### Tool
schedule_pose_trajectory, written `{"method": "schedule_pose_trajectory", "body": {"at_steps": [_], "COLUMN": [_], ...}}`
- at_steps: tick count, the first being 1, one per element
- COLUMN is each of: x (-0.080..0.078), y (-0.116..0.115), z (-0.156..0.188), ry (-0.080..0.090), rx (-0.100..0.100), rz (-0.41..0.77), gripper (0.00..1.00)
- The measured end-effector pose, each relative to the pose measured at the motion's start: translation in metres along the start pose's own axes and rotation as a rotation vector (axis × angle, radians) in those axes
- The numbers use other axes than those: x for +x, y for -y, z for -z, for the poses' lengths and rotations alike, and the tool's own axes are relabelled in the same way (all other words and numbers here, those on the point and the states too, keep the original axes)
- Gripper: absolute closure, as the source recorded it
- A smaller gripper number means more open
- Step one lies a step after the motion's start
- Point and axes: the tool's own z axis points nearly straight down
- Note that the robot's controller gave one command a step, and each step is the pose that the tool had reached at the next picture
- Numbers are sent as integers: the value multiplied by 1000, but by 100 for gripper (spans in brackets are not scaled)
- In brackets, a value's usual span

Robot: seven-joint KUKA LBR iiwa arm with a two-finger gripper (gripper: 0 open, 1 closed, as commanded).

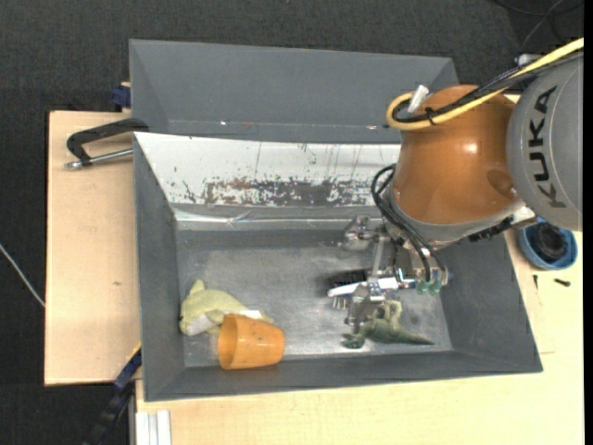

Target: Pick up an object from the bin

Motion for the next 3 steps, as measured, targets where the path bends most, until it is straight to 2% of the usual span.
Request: {"method": "schedule_pose_trajectory", "body": {"at_steps": [1,2,3], "x": [-73,-75,-60], "y": [64,65,34], "z": [-140,-135,-1], "ry": [6,11,21], "rx": [-3,1,4], "rz": [334,335,601], "gripper": [0,100,100]}}
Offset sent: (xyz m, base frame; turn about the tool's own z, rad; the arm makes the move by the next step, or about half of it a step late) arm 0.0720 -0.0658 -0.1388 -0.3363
